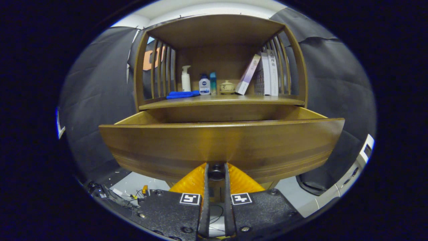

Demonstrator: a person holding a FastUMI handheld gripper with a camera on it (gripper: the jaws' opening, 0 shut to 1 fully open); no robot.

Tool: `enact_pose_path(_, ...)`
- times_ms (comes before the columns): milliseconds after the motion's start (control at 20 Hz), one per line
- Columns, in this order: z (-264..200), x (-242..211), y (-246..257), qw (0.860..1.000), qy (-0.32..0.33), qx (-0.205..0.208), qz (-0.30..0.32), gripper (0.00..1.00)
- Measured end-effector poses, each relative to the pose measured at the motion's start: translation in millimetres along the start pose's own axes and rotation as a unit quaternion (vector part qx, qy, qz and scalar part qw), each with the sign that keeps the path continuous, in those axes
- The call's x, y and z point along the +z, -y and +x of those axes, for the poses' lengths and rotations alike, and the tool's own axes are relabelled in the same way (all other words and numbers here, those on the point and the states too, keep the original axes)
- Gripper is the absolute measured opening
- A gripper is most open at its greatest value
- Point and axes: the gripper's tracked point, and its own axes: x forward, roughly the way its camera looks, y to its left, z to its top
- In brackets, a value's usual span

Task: Pull open the drawer, take out the items inside it, and place them on the countertop above the cabinet.

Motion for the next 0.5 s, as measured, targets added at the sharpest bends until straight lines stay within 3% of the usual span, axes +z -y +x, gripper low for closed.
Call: enact_pose_path(500, -48, -26, -13, 0.999, -0.025, 0.029, -0.023, 0.21)
